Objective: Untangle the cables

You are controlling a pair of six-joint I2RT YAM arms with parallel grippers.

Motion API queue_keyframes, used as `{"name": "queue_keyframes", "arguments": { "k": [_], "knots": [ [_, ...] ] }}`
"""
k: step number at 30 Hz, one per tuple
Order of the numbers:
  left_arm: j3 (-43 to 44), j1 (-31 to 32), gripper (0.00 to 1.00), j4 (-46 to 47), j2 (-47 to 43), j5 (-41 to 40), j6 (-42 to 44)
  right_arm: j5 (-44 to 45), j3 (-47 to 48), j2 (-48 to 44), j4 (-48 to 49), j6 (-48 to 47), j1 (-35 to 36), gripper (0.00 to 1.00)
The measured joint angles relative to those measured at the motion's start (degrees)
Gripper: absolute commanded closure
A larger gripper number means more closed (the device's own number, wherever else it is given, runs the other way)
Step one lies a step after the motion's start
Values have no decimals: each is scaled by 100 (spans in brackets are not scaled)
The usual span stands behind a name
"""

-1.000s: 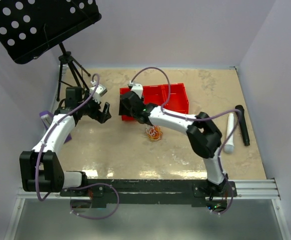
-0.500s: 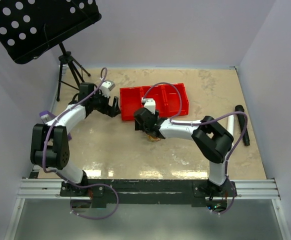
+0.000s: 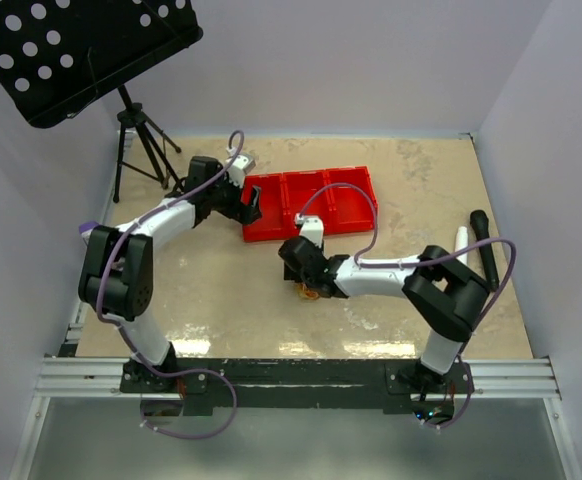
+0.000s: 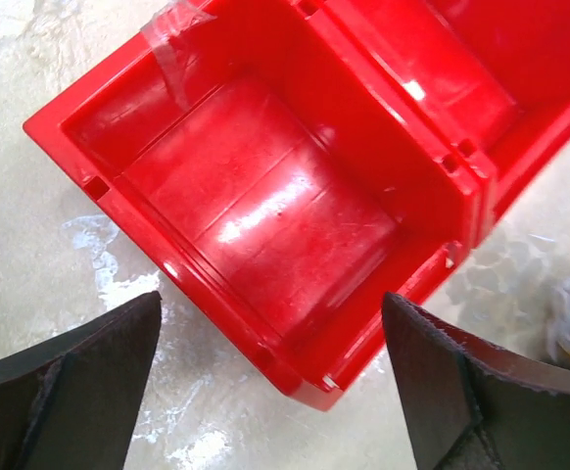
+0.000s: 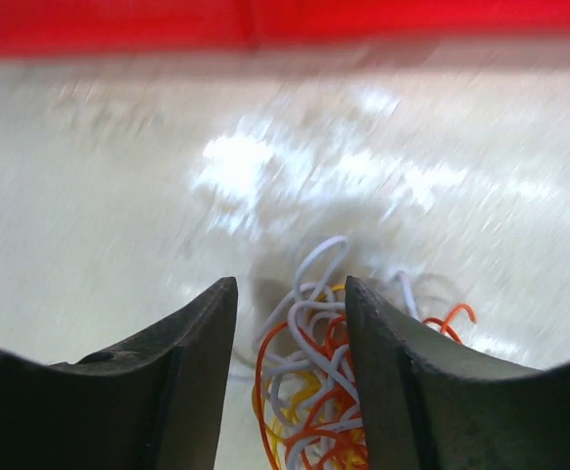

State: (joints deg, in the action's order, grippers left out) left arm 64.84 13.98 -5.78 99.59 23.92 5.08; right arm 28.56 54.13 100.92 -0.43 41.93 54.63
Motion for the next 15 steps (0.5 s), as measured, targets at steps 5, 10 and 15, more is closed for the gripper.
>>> {"name": "queue_keyframes", "arguments": {
  "k": [5, 10, 15],
  "knots": [
    [0, 155, 25, 92, 149, -446, 81, -175, -398, -334, 92, 310, 723, 51],
    [0, 234, 36, 188, 275, -695, 267, -398, -402, -546, 83, 595, 1292, 49],
    [-83, 271, 51, 203, 376, -839, 428, -522, -402, -828, -160, 807, 1405, 48]
  ]
}}
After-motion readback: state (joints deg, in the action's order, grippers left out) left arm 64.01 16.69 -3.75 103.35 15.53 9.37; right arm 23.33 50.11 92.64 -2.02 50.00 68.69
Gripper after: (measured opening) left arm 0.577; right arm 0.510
